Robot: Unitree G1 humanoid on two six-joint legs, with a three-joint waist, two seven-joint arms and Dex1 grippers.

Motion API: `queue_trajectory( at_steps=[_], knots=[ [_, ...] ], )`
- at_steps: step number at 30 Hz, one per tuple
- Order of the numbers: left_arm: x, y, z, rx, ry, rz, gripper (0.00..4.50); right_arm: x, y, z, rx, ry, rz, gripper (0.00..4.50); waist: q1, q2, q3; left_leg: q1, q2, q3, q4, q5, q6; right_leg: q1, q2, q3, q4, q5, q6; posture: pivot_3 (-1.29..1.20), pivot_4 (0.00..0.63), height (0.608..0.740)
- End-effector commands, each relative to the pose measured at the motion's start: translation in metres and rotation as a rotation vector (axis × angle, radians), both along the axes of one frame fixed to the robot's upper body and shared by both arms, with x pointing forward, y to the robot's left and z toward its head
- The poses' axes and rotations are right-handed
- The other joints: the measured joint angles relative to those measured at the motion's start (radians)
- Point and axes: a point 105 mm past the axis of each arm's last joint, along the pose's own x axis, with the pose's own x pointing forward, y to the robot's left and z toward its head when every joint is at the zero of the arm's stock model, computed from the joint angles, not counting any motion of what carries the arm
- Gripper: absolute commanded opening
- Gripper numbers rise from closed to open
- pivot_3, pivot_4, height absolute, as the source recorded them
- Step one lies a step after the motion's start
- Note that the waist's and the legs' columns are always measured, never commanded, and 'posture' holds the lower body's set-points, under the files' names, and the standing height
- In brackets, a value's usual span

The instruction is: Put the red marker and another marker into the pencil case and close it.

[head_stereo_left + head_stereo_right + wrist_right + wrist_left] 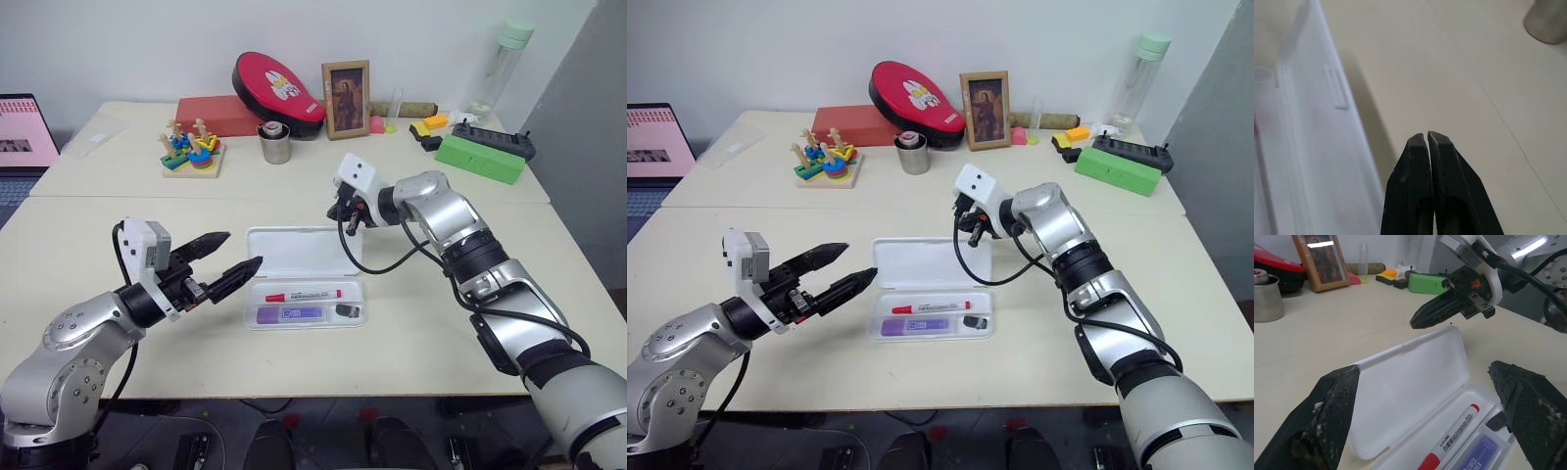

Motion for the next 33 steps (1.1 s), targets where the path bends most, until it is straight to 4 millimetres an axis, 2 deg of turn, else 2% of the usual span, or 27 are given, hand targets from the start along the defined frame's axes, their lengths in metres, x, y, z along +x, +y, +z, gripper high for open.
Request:
queue_trajectory(
  at_steps=[1, 14, 21, 26, 33],
  knots=[
    [-0.005, 0.000, 0.014, 0.020, -0.054, -0.017, 4.50, -0.015, 0.003, 0.011, -0.012, -0.022, 0.084, 0.08, 0.000, 0.000, 0.000, 0.000, 0.000, 0.000, 0.000, 0.000, 0.000, 0.000, 0.000, 0.000, 0.000, 0.000, 0.000, 0.00, 0.150, 0.740],
    [-0.012, 0.001, 0.017, 0.047, -0.019, -0.073, 4.50, -0.072, 0.011, 0.004, -0.036, -0.014, 0.354, 0.08, 0.000, 0.000, 0.000, 0.000, 0.000, 0.000, 0.000, 0.000, 0.000, 0.000, 0.000, 0.000, 0.000, 0.000, 0.000, 0.00, 0.150, 0.740],
    [-0.023, 0.002, 0.009, 0.083, 0.057, -0.125, 4.50, -0.100, 0.013, -0.018, -0.096, -0.024, 0.442, 0.08, 0.000, 0.000, 0.000, 0.000, 0.000, 0.000, 0.000, 0.000, 0.000, 0.000, 0.000, 0.000, 0.000, 0.000, 0.000, 0.00, 0.150, 0.740],
    [-0.025, 0.001, 0.008, 0.090, 0.071, -0.145, 4.50, -0.108, 0.013, -0.040, -0.159, -0.023, 0.447, 0.08, 0.002, 0.000, 0.000, 0.001, 0.000, 0.000, 0.001, 0.000, 0.000, 0.000, 0.000, 0.000, -0.001, 0.000, 0.000, 0.00, 0.150, 0.740],
    [-0.035, -0.001, -0.004, 0.139, 0.154, -0.206, 4.50, -0.098, 0.006, -0.076, -0.245, 0.003, 0.356, 0.08, 0.001, 0.000, 0.000, 0.001, 0.000, 0.000, 0.001, 0.000, 0.000, -0.002, 0.000, 0.000, -0.001, 0.000, 0.000, 0.00, 0.150, 0.740]
  ],
)
